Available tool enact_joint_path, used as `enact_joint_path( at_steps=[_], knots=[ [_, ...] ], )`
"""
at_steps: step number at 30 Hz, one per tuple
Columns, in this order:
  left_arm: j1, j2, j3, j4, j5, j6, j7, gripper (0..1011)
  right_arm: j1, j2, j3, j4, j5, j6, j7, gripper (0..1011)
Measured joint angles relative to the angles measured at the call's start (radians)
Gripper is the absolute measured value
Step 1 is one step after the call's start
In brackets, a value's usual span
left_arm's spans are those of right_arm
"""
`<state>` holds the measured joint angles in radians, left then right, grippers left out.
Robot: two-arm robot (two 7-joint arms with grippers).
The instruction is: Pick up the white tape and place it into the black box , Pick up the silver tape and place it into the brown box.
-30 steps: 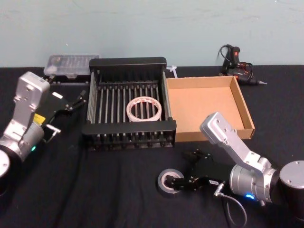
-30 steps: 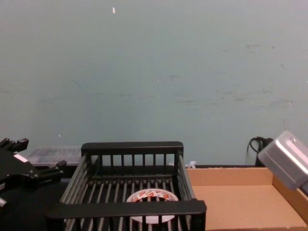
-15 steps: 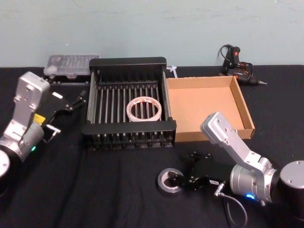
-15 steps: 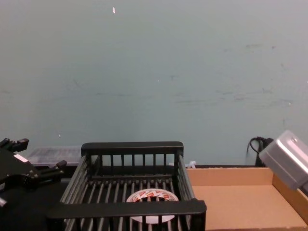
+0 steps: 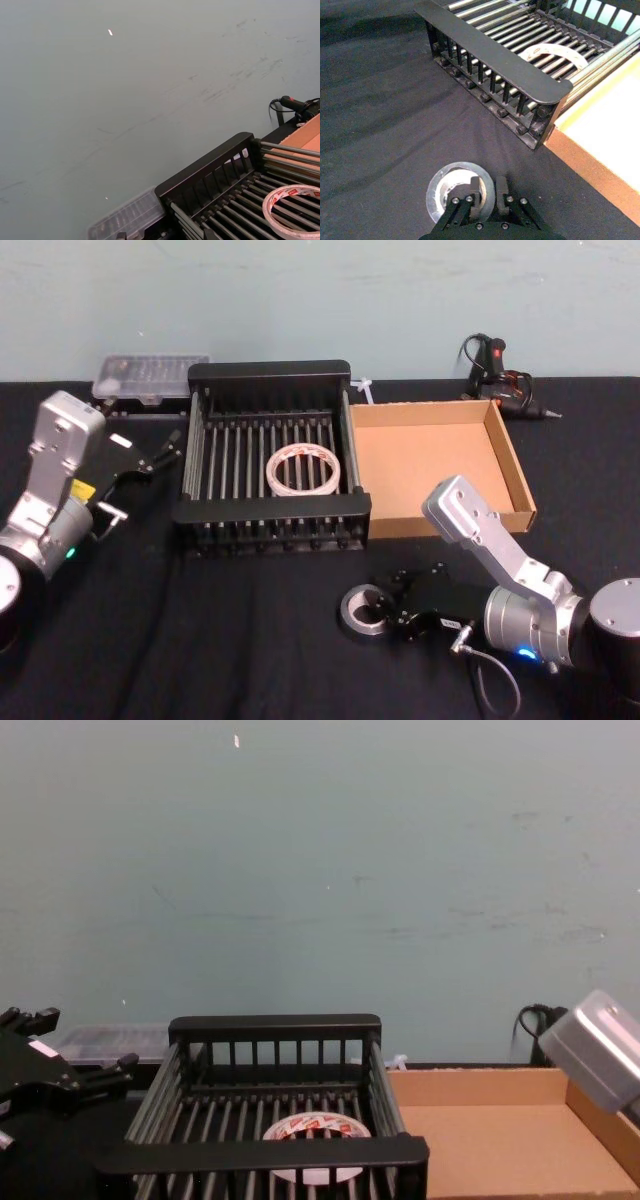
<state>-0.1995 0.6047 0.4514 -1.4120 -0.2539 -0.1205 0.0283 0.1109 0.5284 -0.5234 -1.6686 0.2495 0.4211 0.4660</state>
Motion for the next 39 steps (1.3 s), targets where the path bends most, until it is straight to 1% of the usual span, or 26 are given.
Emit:
enact_joint_path(
  at_steps=[1,4,15,23,27,32,35,39],
  knots=[
    [0.0,0.0,0.0,0.0,0.0,0.0,0.0,1001,0.0,0.0,0.0,0.0,0.0,0.0,0.0,201],
    [0.0,0.0,0.0,0.0,0.0,0.0,0.0,1001,0.0,0.0,0.0,0.0,0.0,0.0,0.0,156],
    [0.0,0.0,0.0,0.0,0.0,0.0,0.0,1001,0.0,0.0,0.0,0.0,0.0,0.0,0.0,156],
    [0.0,0.0,0.0,0.0,0.0,0.0,0.0,1001,-0.01,-0.001,0.008,-0.004,0.004,-0.021,0.0,156],
    [0.0,0.0,0.0,0.0,0.0,0.0,0.0,1001,-0.015,-0.001,0.014,-0.006,0.01,-0.035,0.001,156],
    [0.0,0.0,0.0,0.0,0.0,0.0,0.0,1001,-0.025,0.002,0.023,-0.012,0.025,-0.066,0.008,156],
    [0.0,0.0,0.0,0.0,0.0,0.0,0.0,1001,-0.034,0.005,0.029,-0.015,0.036,-0.099,0.014,156],
    [0.0,0.0,0.0,0.0,0.0,0.0,0.0,1002,-0.041,0.007,0.036,-0.016,0.051,-0.128,0.02,156]
  ],
)
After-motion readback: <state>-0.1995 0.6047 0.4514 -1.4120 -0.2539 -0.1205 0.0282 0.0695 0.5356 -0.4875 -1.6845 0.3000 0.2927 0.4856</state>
